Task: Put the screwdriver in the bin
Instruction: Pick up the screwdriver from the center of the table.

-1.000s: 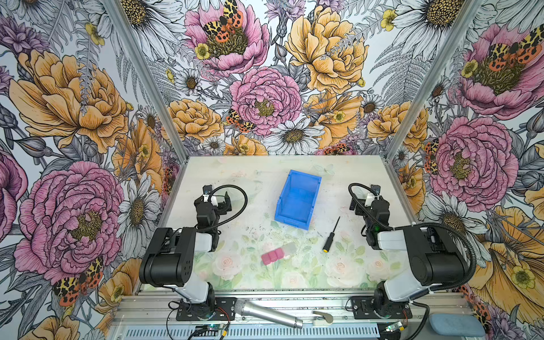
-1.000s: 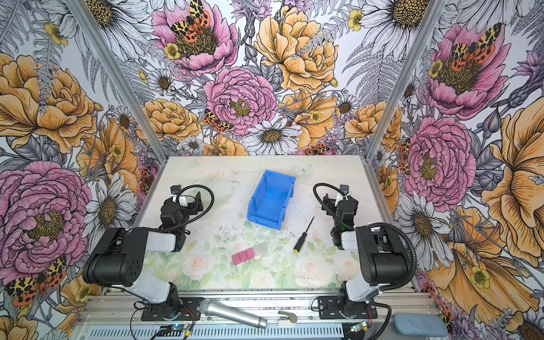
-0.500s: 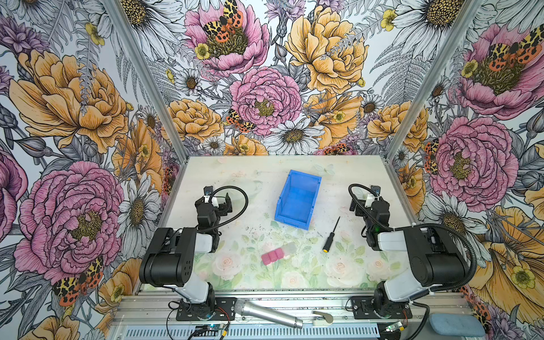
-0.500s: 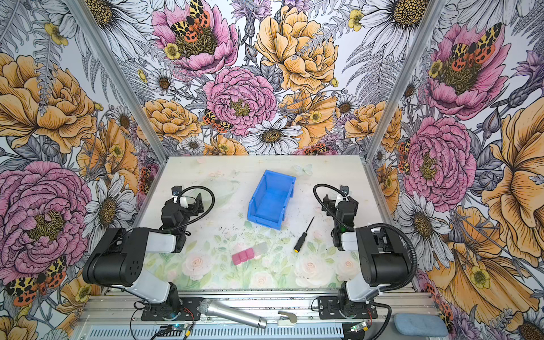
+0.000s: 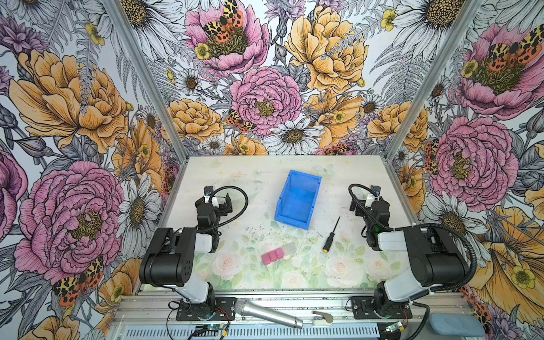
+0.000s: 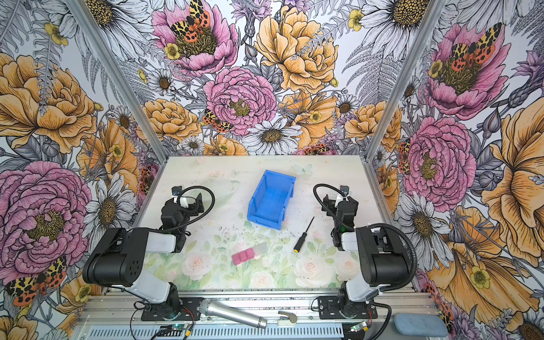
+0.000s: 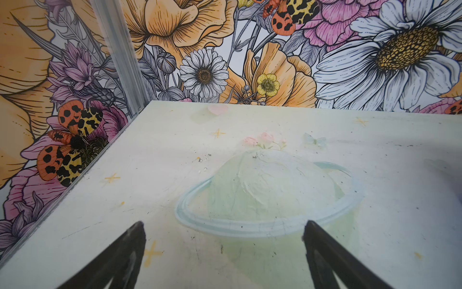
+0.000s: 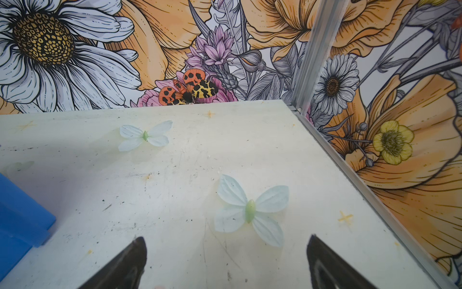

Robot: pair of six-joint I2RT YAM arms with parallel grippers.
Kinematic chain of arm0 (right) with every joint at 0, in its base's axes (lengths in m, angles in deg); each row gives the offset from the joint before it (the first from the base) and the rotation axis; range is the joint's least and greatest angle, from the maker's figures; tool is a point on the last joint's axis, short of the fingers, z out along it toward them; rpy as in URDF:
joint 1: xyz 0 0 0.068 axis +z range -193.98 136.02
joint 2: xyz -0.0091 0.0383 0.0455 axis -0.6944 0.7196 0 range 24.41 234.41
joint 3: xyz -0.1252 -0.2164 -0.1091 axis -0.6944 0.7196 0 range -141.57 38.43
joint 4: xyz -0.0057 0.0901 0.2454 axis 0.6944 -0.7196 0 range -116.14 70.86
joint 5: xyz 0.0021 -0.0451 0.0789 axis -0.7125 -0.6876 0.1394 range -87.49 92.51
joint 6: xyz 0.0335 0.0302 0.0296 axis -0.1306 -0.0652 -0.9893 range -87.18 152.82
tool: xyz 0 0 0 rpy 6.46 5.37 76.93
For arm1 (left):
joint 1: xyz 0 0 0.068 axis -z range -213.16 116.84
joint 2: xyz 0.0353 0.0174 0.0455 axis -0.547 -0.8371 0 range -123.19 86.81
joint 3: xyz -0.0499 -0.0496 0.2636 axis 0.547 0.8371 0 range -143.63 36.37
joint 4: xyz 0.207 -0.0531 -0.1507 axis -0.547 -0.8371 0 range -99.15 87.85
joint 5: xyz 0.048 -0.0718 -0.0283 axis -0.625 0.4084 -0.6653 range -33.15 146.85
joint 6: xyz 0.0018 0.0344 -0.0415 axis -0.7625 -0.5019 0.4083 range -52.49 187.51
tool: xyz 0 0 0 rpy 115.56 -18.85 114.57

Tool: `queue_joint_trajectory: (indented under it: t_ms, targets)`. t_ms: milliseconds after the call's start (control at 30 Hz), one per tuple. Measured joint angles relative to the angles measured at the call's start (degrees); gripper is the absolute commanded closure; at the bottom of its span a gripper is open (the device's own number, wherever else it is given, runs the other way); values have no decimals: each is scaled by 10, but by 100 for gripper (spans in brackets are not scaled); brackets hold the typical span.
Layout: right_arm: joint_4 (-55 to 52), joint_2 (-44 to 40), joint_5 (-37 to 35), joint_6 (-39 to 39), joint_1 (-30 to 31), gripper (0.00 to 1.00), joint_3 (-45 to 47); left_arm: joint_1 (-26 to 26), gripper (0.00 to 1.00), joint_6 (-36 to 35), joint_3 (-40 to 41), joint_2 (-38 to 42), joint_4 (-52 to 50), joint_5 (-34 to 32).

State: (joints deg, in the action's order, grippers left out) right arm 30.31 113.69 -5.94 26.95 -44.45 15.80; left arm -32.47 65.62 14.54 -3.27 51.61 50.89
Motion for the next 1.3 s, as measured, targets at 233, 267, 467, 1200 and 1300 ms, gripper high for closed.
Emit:
queue_joint_trajectory:
  t_ms: [233, 267, 467, 1200, 1300]
  targets:
    - [0, 0, 0, 0, 0, 0, 0, -9, 1, 3, 0, 0, -1, 14]
    - [0, 0, 0, 0, 0, 0, 0, -13, 1, 5, 0, 0, -2, 18]
    - [0, 0, 0, 0, 0, 1, 0, -25, 1, 11, -3, 8, -25, 38]
    - [-442, -179, -155, -49, 101, 0, -188, -3, 1, 139, -137, 258, -483, 32]
    - [-515, -180, -172, -71, 129, 1, -222, 19, 1, 185, -155, 264, -547, 48]
